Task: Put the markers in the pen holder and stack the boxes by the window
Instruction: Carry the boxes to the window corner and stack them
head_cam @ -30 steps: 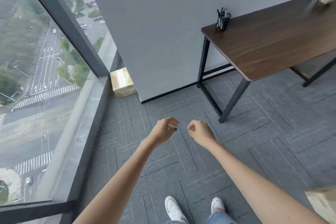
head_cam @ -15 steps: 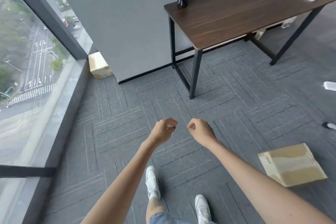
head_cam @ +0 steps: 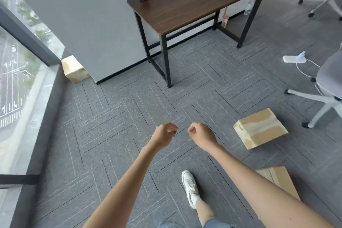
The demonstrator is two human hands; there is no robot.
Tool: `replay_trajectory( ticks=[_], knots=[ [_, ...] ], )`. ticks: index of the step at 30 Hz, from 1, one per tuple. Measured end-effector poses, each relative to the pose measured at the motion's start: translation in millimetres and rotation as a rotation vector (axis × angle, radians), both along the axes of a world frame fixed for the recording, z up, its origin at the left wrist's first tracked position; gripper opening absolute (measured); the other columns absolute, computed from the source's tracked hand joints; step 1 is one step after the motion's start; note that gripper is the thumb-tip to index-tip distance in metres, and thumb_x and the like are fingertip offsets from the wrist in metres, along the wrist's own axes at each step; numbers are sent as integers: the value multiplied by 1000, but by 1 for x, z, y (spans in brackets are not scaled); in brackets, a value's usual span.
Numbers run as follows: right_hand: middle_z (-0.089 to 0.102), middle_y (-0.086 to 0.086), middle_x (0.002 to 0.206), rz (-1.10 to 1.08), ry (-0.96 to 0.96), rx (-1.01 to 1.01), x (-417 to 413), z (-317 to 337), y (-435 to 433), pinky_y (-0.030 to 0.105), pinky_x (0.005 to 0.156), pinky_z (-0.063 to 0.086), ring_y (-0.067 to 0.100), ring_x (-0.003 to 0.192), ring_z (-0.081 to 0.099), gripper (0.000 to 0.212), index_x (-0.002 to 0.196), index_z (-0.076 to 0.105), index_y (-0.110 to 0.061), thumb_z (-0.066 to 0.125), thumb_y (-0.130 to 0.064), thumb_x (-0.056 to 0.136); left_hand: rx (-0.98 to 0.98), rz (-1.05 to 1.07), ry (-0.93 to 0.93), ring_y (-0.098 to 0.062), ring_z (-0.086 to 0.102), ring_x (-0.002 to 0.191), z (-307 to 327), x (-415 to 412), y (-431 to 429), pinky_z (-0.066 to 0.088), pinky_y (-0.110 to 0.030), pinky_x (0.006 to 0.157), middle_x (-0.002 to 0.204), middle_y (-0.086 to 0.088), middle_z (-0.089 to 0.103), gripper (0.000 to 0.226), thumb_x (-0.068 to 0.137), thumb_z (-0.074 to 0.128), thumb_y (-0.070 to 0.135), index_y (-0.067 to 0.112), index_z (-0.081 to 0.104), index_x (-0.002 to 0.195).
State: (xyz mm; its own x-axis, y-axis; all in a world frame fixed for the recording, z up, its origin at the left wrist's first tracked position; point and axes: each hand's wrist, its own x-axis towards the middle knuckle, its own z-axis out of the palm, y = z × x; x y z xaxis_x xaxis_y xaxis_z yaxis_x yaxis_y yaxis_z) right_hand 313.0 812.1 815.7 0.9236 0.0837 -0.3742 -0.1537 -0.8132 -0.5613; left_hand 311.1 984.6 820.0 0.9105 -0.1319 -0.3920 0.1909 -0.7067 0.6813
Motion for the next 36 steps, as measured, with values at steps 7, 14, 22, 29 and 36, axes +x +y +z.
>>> replay_trajectory(
  ticks=[7,14,22,29,36],
  knots=[
    [70,3,105,-49,26,-26,-116,-23,-53,29,74,49,22,94,65,13,99,66,-14,55,-13,92,-39,-65,44,-21,71,89,-26,-106,-54,53,-32,89,104,-10,73,26,91,51,-2,5,68,109],
    [69,3,104,-154,75,-35,-196,-36,-115,30,75,50,22,94,64,12,97,65,-14,54,-11,92,-38,-144,135,-20,71,91,-39,-173,-111,53,-32,92,104,-10,73,25,94,51,3,8,67,112],
    [70,3,104,-288,106,-24,-257,-56,-235,26,69,43,23,94,65,12,98,65,-13,54,-13,91,-44,-248,196,-15,70,90,-53,-210,-233,55,-31,86,105,-5,72,23,96,48,6,10,65,112],
    [71,2,106,-439,121,-11,-295,-82,-362,25,69,41,23,96,66,11,98,64,-11,58,-14,90,-50,-281,269,-8,67,79,-78,-226,-355,47,-10,58,108,-5,72,25,97,45,5,9,64,113],
    [71,5,106,-534,132,28,-302,-154,-454,27,71,44,24,96,65,12,100,63,-9,60,-15,89,-67,-245,333,-11,67,77,-155,-232,-455,55,-28,69,107,-10,71,25,97,45,3,7,65,112]
  ],
)
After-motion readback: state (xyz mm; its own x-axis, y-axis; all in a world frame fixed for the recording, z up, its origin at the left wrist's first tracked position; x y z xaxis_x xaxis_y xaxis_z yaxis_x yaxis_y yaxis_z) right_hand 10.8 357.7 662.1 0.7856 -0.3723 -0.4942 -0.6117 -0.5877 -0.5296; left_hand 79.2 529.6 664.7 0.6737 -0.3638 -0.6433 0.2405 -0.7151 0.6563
